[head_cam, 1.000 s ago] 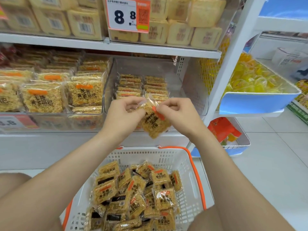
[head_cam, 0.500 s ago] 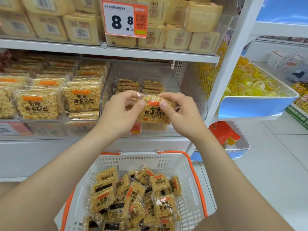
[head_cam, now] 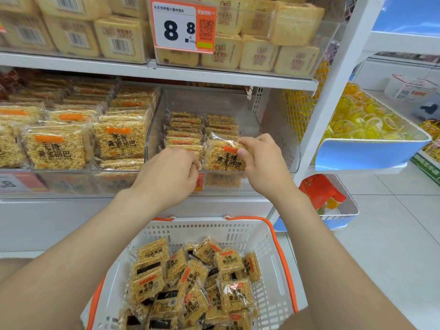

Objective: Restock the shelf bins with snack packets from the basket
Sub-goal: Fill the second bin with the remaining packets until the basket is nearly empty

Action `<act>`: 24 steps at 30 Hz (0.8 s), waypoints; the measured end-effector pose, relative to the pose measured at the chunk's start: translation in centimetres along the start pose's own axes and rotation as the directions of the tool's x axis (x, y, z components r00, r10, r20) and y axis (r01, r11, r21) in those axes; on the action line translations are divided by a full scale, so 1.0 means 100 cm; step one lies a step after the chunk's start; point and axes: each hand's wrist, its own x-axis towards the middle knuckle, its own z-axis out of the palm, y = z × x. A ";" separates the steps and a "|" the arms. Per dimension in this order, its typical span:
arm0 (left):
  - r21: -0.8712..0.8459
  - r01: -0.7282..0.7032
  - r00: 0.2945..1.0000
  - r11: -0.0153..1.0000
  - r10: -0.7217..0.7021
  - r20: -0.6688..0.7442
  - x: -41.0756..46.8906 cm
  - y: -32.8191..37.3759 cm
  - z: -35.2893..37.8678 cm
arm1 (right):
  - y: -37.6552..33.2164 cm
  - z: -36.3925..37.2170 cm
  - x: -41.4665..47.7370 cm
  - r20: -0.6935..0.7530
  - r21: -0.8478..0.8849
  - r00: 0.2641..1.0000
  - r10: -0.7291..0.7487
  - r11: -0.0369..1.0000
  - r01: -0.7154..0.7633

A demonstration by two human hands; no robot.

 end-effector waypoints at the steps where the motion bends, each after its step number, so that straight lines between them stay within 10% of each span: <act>1: 0.012 -0.004 1.000 1.000 0.003 0.011 0.000 0.000 0.000 | 0.001 0.000 0.001 -0.007 -0.030 1.000 0.004 1.000 -0.004; 9: 0.111 -0.016 0.999 0.994 0.011 0.041 -0.001 0.001 0.000 | 0.007 0.004 0.001 0.199 -0.111 0.979 -0.043 0.992 0.066; 24: 0.221 -0.214 0.975 0.952 0.192 0.116 -0.005 0.002 0.019 | 0.001 0.001 -0.006 0.146 -0.109 0.989 -0.003 0.994 0.020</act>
